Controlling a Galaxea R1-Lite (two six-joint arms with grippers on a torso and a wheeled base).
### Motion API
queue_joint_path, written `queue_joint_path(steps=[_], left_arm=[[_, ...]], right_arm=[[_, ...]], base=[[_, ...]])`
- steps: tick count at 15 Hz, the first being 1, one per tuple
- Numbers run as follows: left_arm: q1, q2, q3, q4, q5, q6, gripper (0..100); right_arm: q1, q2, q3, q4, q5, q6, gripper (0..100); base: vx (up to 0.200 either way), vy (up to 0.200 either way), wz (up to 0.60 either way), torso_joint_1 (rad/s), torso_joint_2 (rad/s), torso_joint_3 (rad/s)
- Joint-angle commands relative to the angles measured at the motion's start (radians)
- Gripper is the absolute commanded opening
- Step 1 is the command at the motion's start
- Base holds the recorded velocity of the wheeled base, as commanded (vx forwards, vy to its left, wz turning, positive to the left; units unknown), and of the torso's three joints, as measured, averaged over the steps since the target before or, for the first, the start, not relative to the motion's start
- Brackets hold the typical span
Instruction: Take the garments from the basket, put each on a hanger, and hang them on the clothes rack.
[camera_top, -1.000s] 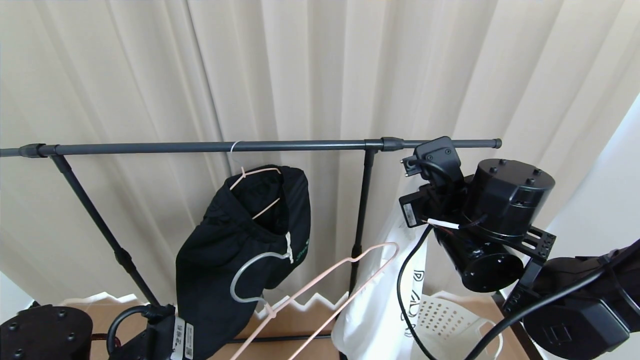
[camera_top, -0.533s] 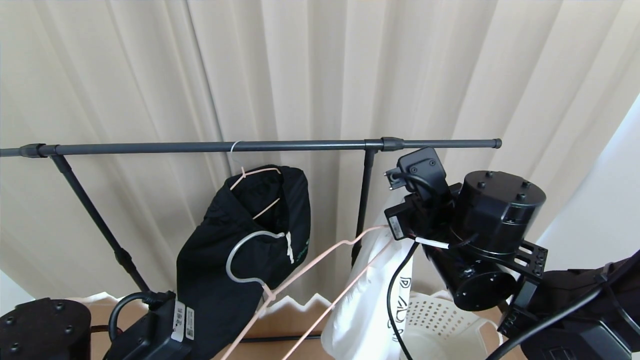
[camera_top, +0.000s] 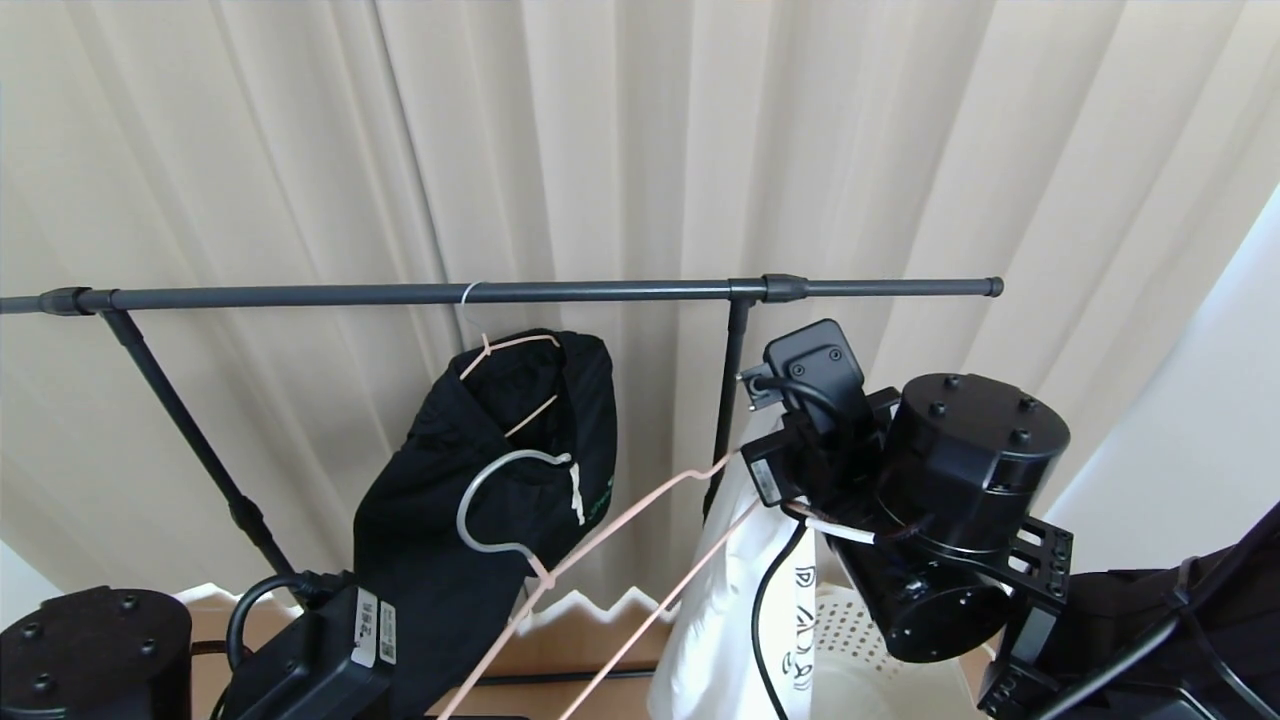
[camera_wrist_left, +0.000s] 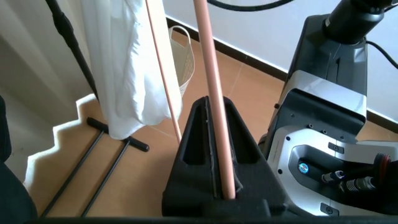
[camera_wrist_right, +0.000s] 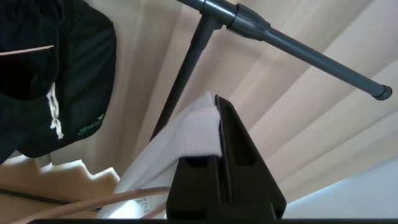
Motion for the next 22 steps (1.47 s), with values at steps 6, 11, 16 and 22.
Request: queue_joint_path(steps=[6, 11, 16, 22], left_arm=[[0.020, 0.042, 0.002, -0.057, 0.004, -0.010, 0], [0.027, 0.043, -0.001, -0.057, 0.004, -0.010, 0], [0.034, 0.051, -0.003, -0.057, 0.004, -0.011, 0], [0.042, 0.066, -0.021, -0.057, 0.009, -0.031, 0]], right_arm=[[0.068, -0.002, 0.010, -0.017, -0.002, 0.001, 0], [0.172, -0.003, 0.021, -0.079, -0.002, 0.004, 0], [0.275, 0.021, 0.005, -0.095, -0.002, 0.070, 0], [0.329, 0.037, -0.058, -0.095, -0.005, 0.147, 0]], base=[[0.000, 0.000, 0.00, 0.000, 0.00, 0.000], [0.000, 0.000, 0.00, 0.000, 0.00, 0.000], [0.000, 0.000, 0.00, 0.000, 0.00, 0.000], [0.000, 0.000, 0.00, 0.000, 0.00, 0.000]])
